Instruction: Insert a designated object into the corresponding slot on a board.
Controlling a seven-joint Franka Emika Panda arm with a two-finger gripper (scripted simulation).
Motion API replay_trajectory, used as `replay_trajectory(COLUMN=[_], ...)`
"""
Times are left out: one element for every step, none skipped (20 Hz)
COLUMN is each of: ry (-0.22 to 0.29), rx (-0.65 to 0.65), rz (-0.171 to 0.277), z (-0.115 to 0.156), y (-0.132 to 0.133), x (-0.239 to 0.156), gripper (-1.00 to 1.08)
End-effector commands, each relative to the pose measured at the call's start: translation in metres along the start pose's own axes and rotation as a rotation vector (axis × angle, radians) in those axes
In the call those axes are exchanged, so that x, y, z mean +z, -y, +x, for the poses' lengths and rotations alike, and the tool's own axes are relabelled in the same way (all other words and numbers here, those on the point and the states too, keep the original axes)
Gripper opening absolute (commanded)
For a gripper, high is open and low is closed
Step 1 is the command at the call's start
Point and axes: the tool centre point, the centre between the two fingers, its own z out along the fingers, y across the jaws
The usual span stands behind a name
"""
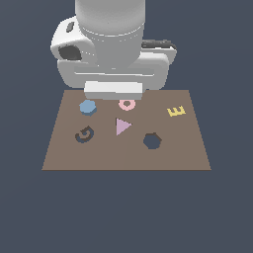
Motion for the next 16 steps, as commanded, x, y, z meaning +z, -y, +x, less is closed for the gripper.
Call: replay_trajectory(ry=[0.0,0.0,0.0,-0.001,-0.001,-0.001,-0.002,-0.003,-0.004,-0.005,-0.006,-0.007,-0.008,-0.009,-0.011,-0.012], rx=[0.0,0.0,-0.002,-0.004,-0.007,-0.011,-0.016,-0.021,-0.028,-0.035,-0.043,-0.052,-0.061,-0.072,-0.083,-0.095], rz=[0.0,0.0,0.0,0.0,0.0,0.001,0.001,0.001,0.002,0.002,0.003,0.003,0.004,0.004,0.005,0.006], z=[0.0,0.0,0.0,-0.001,-0.002,-0.002,-0.003,-0.005,-0.006,-0.008,-0.009,-0.011,-0.013,-0.015,-0.017,-0.02], y=[0.0,0.0,-0.001,-0.001,-0.002,-0.003,-0.005,-0.007,-0.009,-0.011,-0.013,-0.016,-0.019,-0.023,-0.026,-0.03], x=[0.0,0.0,0.001,0.001,0.002,0.004,0.005,0.007,0.01,0.012,0.015,0.018,0.021,0.025,0.029,0.033], gripper=[1.0,1.0,1.0,1.0,1.0,1.0,1.0,1.0,1.0,1.0,1.0,1.0,1.0,1.0,1.0,1.0])
